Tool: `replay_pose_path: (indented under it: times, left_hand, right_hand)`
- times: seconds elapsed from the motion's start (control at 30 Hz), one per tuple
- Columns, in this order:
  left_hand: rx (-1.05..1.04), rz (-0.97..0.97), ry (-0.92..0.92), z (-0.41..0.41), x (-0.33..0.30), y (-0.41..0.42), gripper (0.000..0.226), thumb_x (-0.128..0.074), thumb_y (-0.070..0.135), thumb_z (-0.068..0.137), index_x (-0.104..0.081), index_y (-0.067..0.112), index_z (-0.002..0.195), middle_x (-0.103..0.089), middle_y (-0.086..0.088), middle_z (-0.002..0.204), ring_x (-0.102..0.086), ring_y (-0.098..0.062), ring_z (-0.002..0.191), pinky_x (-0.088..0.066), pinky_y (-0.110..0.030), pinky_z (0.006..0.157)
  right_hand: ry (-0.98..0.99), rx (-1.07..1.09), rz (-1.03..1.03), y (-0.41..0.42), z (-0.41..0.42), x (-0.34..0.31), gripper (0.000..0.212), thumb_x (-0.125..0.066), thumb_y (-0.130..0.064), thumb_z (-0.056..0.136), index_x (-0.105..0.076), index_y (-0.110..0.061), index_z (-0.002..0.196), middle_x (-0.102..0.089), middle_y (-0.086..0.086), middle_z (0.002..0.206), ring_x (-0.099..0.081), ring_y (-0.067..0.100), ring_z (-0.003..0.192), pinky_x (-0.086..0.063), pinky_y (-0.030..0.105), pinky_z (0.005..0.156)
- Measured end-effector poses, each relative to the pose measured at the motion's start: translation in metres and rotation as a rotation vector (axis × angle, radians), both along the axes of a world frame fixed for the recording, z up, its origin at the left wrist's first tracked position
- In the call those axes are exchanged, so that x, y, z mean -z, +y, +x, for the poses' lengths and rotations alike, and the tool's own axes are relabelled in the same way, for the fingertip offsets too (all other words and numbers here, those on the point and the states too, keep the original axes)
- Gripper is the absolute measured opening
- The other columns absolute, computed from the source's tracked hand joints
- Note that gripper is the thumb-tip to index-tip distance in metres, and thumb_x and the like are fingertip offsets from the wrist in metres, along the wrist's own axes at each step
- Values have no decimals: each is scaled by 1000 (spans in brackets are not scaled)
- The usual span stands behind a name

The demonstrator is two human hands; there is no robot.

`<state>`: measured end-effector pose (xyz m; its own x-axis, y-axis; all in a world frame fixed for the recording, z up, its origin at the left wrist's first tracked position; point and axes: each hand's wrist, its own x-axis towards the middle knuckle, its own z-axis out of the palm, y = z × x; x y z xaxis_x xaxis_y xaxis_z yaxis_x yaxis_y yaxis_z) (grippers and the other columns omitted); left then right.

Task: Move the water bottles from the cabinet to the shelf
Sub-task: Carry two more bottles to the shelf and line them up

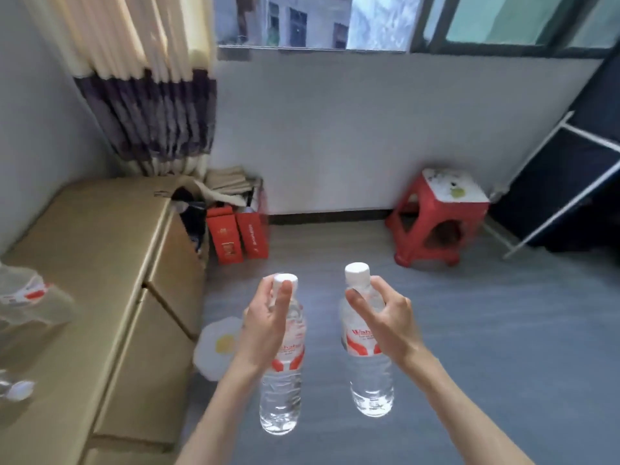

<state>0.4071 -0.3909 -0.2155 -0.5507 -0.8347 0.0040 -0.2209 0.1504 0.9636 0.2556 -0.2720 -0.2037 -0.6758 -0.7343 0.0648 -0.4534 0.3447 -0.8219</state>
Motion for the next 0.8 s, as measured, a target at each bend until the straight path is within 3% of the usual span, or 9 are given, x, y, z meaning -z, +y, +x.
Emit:
replay_pose_path:
  times: [0.13, 0.2, 0.33, 0.43, 0.5, 0.63, 0.73, 0.8]
  left_hand:
    - [222, -5, 13, -105, -4, 53, 44, -33, 74, 71, -52, 40, 91, -63, 6, 75, -61, -5, 72, -49, -26, 70]
    - [317, 5, 13, -155, -6, 78, 41, -34, 73, 74, -52, 40, 90, -62, 5, 74, -61, -8, 70, -50, -21, 66]
    - [471, 59, 18, -251, -13, 122, 31, -36, 62, 85, -54, 37, 87, -62, 4, 75, -63, -16, 73, -51, -32, 73]
    - [580, 68, 31, -327, -16, 150, 33, -36, 64, 83, -56, 37, 87, -62, 7, 78, -62, -18, 77, -48, -29, 75]
    - [664, 65, 34, -378, -18, 169, 34, -36, 61, 84, -57, 35, 89, -63, 4, 81, -63, -19, 79, -49, -33, 77]
    - [818, 52, 51, -478, -25, 202, 27, -37, 50, 91, -56, 32, 93, -63, 6, 88, -62, -15, 86, -46, -30, 80]
    - [938, 12, 68, -560, -35, 231, 30, -36, 56, 85, -55, 34, 92, -62, 11, 89, -58, -1, 84, -44, -25, 80]
    - [1006, 9, 78, -605, -42, 252, 30, -35, 56, 82, -55, 35, 90, -62, 10, 86, -58, 0, 80, -44, -24, 78]
  right_hand:
    - [49, 174, 31, 81, -78, -13, 41, -41, -79, 60, -50, -40, 70, -53, -10, 53, -53, 14, 60, -45, 36, 64]
    - [62, 270, 55, 119, -114, -15, 38, -39, -78, 59, -49, -42, 67, -52, -10, 54, -53, 18, 63, -45, 36, 65]
    - [46, 475, 70, 184, -175, -16, 36, -38, -77, 59, -48, -43, 67, -52, -13, 52, -50, 17, 63, -42, 32, 63]
    - [30, 599, 58, 222, -222, -22, 39, -38, -76, 58, -49, -41, 69, -56, -22, 55, -50, 7, 58, -40, 22, 60]
    - [32, 684, 51, 244, -260, -27, 42, -39, -76, 57, -51, -38, 72, -57, -14, 56, -54, 10, 63, -41, 23, 61]
    - [64, 828, 50, 282, -336, -37, 44, -39, -78, 56, -50, -39, 74, -60, -11, 68, -59, 14, 73, -43, 23, 64]
    - [81, 967, 21, 315, -390, -42, 52, -40, -78, 56, -54, -36, 83, -64, -8, 74, -60, 14, 76, -45, 26, 69]
    - [74, 1037, 11, 338, -420, -43, 56, -42, -77, 57, -57, -31, 86, -66, -4, 76, -61, 13, 75, -46, 29, 72]
